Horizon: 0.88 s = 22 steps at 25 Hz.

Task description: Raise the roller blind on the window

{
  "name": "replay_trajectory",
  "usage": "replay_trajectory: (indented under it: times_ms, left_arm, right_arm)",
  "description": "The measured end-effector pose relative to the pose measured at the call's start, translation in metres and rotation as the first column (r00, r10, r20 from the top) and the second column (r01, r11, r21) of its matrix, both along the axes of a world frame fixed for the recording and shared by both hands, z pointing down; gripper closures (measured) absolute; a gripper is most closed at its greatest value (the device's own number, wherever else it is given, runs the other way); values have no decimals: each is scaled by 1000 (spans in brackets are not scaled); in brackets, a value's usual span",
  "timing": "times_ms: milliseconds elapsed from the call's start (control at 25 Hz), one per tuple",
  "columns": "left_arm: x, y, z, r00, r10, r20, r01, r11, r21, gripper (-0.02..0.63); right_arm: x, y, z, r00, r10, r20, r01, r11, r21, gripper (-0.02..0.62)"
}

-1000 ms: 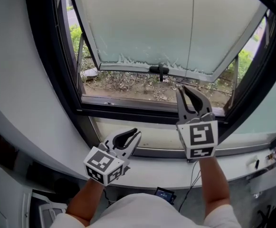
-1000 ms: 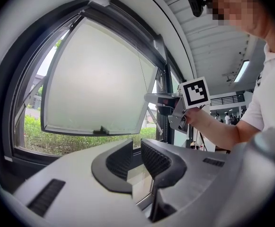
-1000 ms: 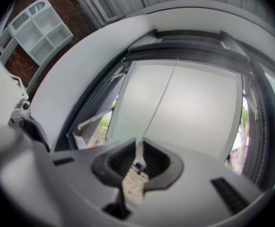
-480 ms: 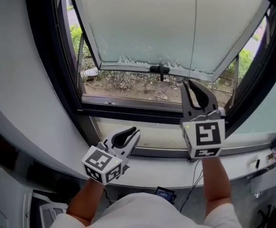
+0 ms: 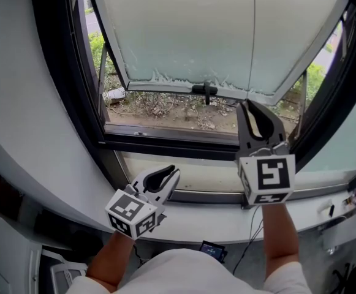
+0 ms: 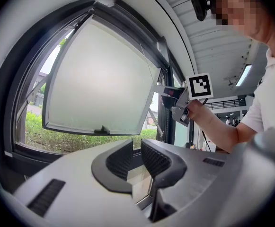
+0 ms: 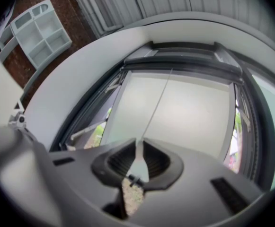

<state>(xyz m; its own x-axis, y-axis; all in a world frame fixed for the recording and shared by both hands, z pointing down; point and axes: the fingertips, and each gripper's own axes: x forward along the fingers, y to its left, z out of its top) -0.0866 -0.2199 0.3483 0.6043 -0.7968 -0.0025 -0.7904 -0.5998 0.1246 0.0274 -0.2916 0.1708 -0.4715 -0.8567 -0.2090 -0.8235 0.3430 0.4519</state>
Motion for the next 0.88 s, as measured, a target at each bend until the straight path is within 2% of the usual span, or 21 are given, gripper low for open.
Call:
replay_trajectory:
  times_ms: [880]
  left_arm:
    - [2,2,12,999,28,-26,-28,999,-29,537]
  right_arm:
    - [-2,7,-33,1000,16,0,-16,996,88,537]
